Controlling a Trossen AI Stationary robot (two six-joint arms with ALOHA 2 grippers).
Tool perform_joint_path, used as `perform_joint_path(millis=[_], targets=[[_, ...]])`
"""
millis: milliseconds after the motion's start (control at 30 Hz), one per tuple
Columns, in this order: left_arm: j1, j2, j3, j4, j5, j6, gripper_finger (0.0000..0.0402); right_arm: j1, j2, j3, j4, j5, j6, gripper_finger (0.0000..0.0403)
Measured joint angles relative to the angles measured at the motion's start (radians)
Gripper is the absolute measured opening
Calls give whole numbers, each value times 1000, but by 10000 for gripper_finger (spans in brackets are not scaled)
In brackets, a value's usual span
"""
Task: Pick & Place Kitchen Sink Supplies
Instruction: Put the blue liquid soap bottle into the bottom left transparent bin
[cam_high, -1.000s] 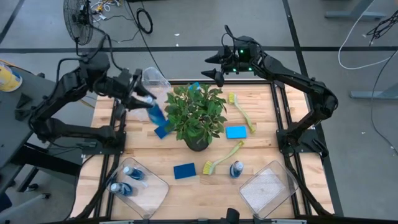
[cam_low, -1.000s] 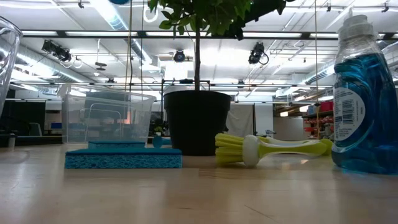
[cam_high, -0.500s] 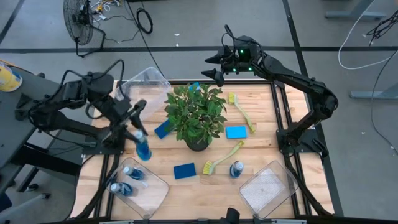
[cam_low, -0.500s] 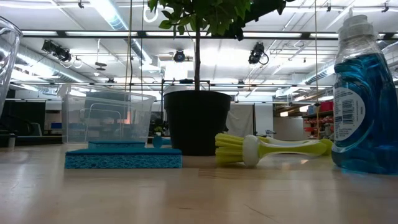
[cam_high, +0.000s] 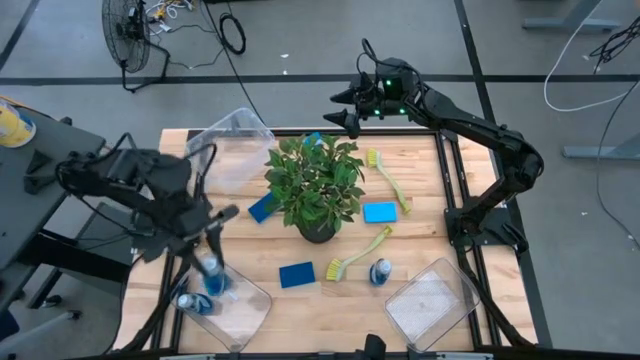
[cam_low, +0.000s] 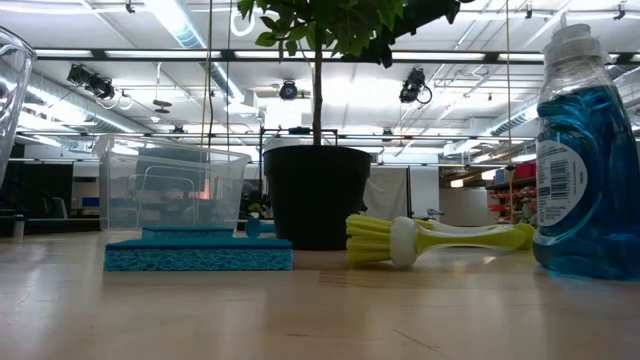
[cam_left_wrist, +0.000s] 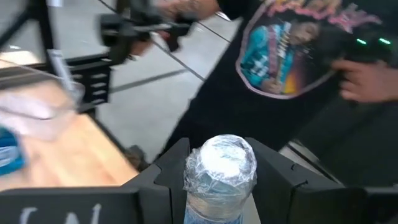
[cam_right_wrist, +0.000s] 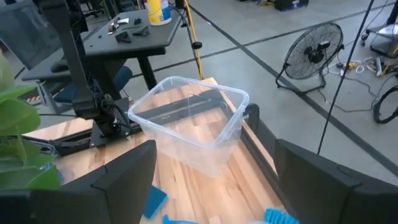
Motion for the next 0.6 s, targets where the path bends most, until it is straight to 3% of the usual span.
perform_joint_path(millis=[167,300,600], targets=[[-115,11,0,3,-11,5,138,0,0,0,-34,1,37,322],[-194,26,0,5,-94,9,138,4,0,0,-66,0,93,322],[-271,38,-30,6,-307,-21,138,39,0,0,-86,-1,50,322]])
